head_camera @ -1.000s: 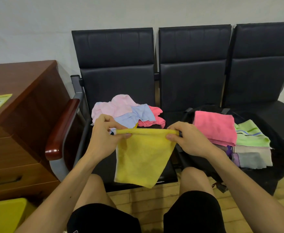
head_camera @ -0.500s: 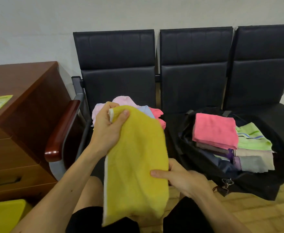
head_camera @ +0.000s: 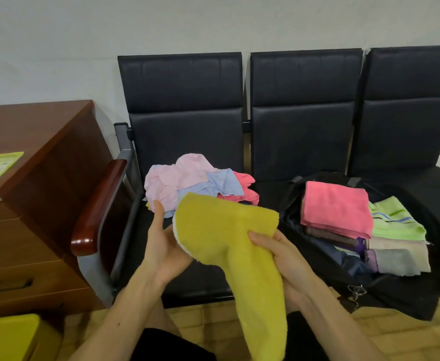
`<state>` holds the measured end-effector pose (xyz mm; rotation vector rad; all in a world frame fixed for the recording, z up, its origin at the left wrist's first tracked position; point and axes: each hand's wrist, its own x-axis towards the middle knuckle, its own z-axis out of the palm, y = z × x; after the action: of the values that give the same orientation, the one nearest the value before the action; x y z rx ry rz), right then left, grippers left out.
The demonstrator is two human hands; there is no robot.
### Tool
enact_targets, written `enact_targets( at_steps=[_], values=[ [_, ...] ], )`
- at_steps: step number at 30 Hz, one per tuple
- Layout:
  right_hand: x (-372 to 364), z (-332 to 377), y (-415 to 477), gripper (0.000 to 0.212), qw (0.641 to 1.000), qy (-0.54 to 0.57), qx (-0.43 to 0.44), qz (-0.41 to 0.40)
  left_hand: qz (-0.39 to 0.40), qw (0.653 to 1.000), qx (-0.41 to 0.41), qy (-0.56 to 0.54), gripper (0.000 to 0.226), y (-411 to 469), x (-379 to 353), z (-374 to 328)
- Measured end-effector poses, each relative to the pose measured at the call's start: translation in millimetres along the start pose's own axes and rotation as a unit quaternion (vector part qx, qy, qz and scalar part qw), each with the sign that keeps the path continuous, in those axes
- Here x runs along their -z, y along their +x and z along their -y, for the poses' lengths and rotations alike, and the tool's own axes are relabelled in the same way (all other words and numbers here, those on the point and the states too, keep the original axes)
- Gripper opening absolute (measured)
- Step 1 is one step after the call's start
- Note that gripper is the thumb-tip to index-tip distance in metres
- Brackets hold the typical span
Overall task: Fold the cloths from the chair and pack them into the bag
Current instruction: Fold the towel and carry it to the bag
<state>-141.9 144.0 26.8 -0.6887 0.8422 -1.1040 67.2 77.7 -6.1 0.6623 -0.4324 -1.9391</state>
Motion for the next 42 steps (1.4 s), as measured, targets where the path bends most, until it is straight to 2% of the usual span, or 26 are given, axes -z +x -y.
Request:
enact_targets(
  at_steps=[3,6,11,13,16,20,22,23,24,25,26,27,30,33,37,39,42],
  values=[
    [-3.5,9.7,1.7,0.025,0.999,0.018,0.024,-0.015,0.093,0.994,0.049,0.001,0.099,-3.6,-0.2,11.3],
    [-3.2,11.6,3.7,0.038,0.998,0.045,0.026,-0.033,0.119,0.989,0.075,0.042,0.108,-8.6,0.6,14.5],
    [1.6,8.4,1.5,0.031,0.994,0.106,-0.011,-0.032,0.076,0.982,0.088,0.147,0.085,-11.4,1.9,18.6],
    [2.1,6.5,0.6,0.037,0.993,0.112,-0.016,-0.034,0.068,0.975,0.084,0.192,0.077,-12.2,2.8,20.6],
    [0.6,7.1,-0.5,0.057,0.993,0.116,-0.004,-0.034,0.072,0.963,0.056,0.254,0.072,-13.3,3.6,21.5],
    [11.9,6.8,2.1,0.054,0.996,0.091,-0.01,-0.021,0.059,0.961,0.023,0.271,0.056,-15.1,3.3,23.1],
    [19.8,6.6,6.6,0.039,0.998,0.04,-0.016,-0.04,0.024,0.961,-0.005,0.275,0.041,-15.1,1.0,21.0],
    [24.6,6.9,8.9,0.03,0.998,-0.031,0.007,-0.061,0.001,0.954,-0.027,0.298,0.039,-14.4,0.7,18.0],
    [28.6,8.8,10.9,0.021,0.985,-0.143,0.046,-0.086,-0.028,0.943,-0.054,0.326,0.037,-13.2,-0.3,13.9],
    [32.9,11.5,13.7,0.017,0.958,-0.25,0.093,-0.108,-0.054,0.932,-0.084,0.349,0.035,-11.3,-1.9,8.6],
    [37.0,13.3,17.0,0.016,0.929,-0.326,0.126,-0.122,-0.081,0.924,-0.107,0.359,0.033,-9.3,-3.6,3.2],
    [38.0,15.5,17.6,0.018,0.915,-0.355,0.141,-0.13,-0.106,0.918,-0.124,0.363,0.032,-7.8,-5.7,-0.9],
    [28.6,25.1,19.8,0.041,0.922,-0.321,0.163,-0.144,-0.143,0.896,-0.176,0.381,0.043,-5.5,-12.0,-11.8],
    [23.4,39.8,22.0,0.05,0.917,-0.337,0.188,-0.105,-0.118,0.865,-0.226,0.433,0.045,-8.7,-17.2,-20.8],
    [18.9,55.6,27.1,0.058,0.881,-0.427,0.199,-0.037,-0.076,0.831,-0.242,0.495,0.032,-11.0,-15.2,-38.8],
    [16.8,60.7,28.6,0.063,0.861,-0.464,0.205,-0.03,-0.071,0.827,-0.24,0.503,0.04,-12.5,-15.8,-44.6],
    [14.1,63.8,30.8,0.068,0.832,-0.506,0.226,-0.04,-0.069,0.829,-0.243,0.499,0.064,-16.0,-20.7,-45.7]
  ],
)
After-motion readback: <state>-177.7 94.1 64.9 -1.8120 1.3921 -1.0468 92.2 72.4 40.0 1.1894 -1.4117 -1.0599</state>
